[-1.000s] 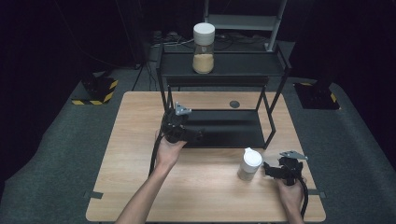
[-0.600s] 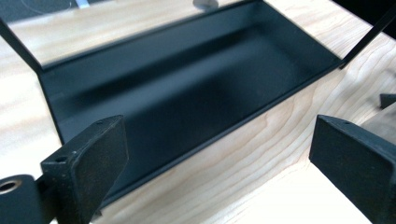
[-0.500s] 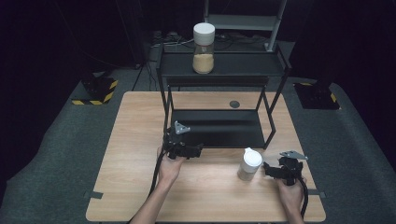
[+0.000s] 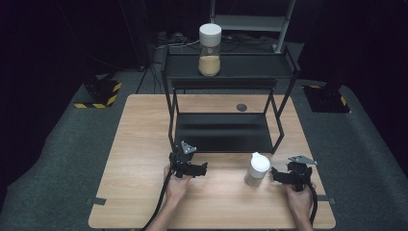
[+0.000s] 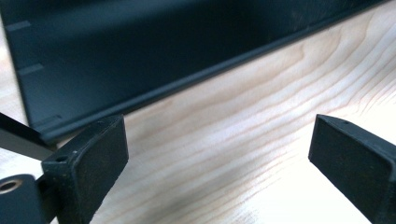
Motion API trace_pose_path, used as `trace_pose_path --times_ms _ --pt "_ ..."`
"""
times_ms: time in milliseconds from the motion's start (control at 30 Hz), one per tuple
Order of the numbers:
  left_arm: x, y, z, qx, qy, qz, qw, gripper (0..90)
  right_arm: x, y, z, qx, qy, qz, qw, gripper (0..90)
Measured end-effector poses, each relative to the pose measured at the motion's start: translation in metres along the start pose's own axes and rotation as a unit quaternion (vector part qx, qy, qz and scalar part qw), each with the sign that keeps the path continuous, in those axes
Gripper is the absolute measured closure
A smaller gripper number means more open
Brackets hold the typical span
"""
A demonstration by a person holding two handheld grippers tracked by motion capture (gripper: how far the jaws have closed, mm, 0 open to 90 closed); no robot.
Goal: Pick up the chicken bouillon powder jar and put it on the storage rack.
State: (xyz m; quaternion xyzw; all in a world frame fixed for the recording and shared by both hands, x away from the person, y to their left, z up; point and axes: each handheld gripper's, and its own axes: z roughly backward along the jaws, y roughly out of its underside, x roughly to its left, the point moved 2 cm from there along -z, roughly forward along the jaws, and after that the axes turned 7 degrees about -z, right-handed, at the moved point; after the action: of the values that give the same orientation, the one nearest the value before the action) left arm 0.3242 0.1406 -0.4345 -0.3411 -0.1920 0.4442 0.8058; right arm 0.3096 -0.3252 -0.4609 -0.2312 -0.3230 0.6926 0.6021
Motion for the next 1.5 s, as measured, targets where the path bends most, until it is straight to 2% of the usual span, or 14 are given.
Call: trace_pose_path --times_ms 400,600,733,1500 --pt "-0.012 0.016 -0.017 -0.004 -0.008 0.005 0.9999 3.1 0.0 0.0 0.0 0.0 0.0 0.0 1.0 3.8" --pt "-0.021 0.022 -0.023 -0.006 -0.024 -0.007 0.9997 2.4 0.0 0.0 0.0 0.0 0.0 0.0 1.0 3.8" --pt "-0.028 0.019 -0.025 0.003 -0.036 -0.02 0.9992 1.5 0.0 0.0 0.0 0.0 0.0 0.0 1.0 3.8" --pt "-0.028 0.019 -0.025 0.002 -0.034 -0.019 0.9992 1.5 0.0 0.0 0.0 0.0 0.0 0.0 1.0 3.8"
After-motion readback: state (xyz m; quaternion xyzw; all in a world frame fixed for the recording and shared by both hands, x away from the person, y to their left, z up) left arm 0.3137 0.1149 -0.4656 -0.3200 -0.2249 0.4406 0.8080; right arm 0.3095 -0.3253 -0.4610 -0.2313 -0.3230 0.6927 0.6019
